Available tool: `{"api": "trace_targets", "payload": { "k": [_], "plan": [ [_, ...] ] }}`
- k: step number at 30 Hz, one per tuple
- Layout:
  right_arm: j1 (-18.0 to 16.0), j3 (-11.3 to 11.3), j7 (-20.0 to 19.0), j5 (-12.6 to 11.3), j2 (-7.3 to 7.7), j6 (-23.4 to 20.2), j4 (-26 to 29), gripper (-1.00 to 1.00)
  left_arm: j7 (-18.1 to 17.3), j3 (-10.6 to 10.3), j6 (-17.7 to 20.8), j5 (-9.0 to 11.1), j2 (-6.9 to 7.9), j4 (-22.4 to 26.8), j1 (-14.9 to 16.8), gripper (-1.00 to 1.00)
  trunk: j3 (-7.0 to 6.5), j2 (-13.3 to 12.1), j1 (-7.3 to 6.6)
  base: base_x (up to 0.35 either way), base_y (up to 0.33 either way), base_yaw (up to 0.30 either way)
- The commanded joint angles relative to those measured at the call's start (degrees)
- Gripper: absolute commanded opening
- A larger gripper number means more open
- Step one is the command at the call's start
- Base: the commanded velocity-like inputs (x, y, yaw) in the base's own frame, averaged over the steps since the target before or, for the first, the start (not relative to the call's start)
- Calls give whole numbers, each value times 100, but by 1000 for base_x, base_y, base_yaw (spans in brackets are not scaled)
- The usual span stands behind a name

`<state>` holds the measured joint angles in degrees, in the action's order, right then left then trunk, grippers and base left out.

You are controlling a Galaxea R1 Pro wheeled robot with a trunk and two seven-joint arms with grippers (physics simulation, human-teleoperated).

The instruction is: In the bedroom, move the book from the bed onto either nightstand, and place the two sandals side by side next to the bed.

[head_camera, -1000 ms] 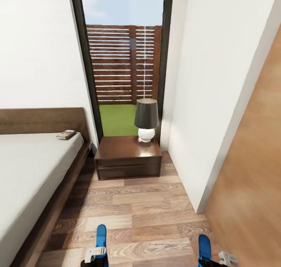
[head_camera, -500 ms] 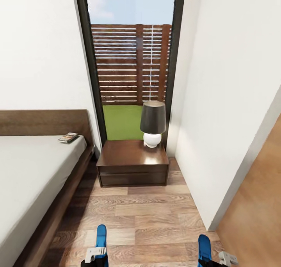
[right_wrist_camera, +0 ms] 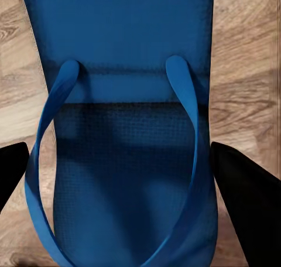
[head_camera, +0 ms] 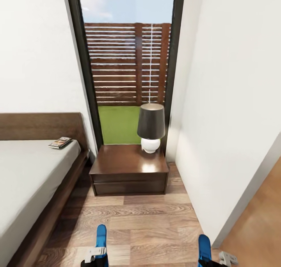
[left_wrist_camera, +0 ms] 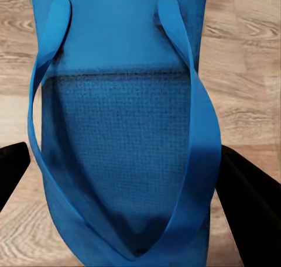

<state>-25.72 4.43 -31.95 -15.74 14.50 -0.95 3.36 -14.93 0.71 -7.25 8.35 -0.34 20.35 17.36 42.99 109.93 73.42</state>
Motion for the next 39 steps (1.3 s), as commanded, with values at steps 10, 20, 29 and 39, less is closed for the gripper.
{"api": "trace_targets", "payload": {
  "k": [10, 20, 29, 39],
  "plan": [
    [-3, 50, -24, 1, 0, -10, -2, -100, -36, 8, -5, 53, -2, -5, 4, -100, 5, 2, 2, 272, -178, 0],
    [-3, 50, -22, 1, 0, -10, -4, -100, -36, 16, -5, 53, -2, -5, 4, -100, 5, 2, 2, 272, -167, 0],
    [-3, 50, -22, 1, 0, -10, -4, -100, -36, 17, -5, 53, 2, -5, 4, -100, 5, 2, 2, 272, -157, 0],
    [-3, 50, -23, 1, 0, -10, -4, -100, -36, 25, -5, 56, 6, -5, 4, -100, 32, 2, 2, 195, -45, 150]
  ]
}}
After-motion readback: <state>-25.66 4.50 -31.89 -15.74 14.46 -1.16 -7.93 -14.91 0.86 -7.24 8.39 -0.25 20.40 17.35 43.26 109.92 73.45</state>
